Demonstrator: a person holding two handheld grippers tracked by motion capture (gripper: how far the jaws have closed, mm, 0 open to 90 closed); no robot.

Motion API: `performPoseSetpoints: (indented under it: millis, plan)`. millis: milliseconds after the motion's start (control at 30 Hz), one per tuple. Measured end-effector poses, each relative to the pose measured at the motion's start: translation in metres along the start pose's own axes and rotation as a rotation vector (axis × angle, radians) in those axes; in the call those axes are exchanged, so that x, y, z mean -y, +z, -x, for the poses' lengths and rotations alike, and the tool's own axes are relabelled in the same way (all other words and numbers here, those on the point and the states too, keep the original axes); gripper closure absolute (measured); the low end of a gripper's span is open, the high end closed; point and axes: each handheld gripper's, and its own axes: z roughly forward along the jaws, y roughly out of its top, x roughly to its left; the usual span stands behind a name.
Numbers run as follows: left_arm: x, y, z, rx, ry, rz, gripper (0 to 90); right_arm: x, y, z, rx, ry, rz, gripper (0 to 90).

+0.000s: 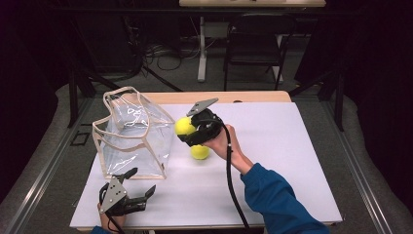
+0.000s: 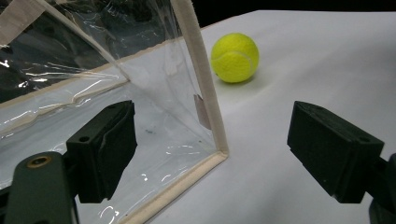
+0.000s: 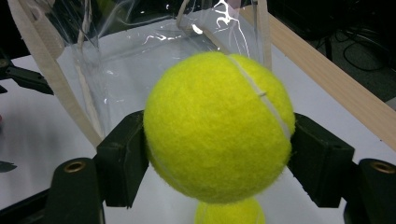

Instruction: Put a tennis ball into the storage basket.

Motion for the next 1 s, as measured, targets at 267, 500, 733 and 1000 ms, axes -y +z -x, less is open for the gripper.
performPoseSetpoints:
  millis: [267, 500, 733, 1000]
  plan:
    - [0.000, 0.000, 0.000, 0.001, 0.003, 0.001, 15.8, -0.007, 0.001, 0.002, -0.002, 0.000, 0.013, 26.9]
    - [0.000, 0.000, 0.000, 0.002, 0.003, 0.004, 15.8, -0.012, 0.004, 0.002, -0.006, -0.003, 0.015, 26.9]
    - [0.000, -0.001, 0.000, 0.006, 0.003, 0.004, 15.8, -0.019, 0.005, 0.001, -0.008, -0.013, 0.024, 26.9]
    - [0.000, -0.001, -0.001, 0.005, 0.002, 0.005, 15.8, -0.022, 0.009, 0.002, -0.010, -0.010, 0.024, 26.9]
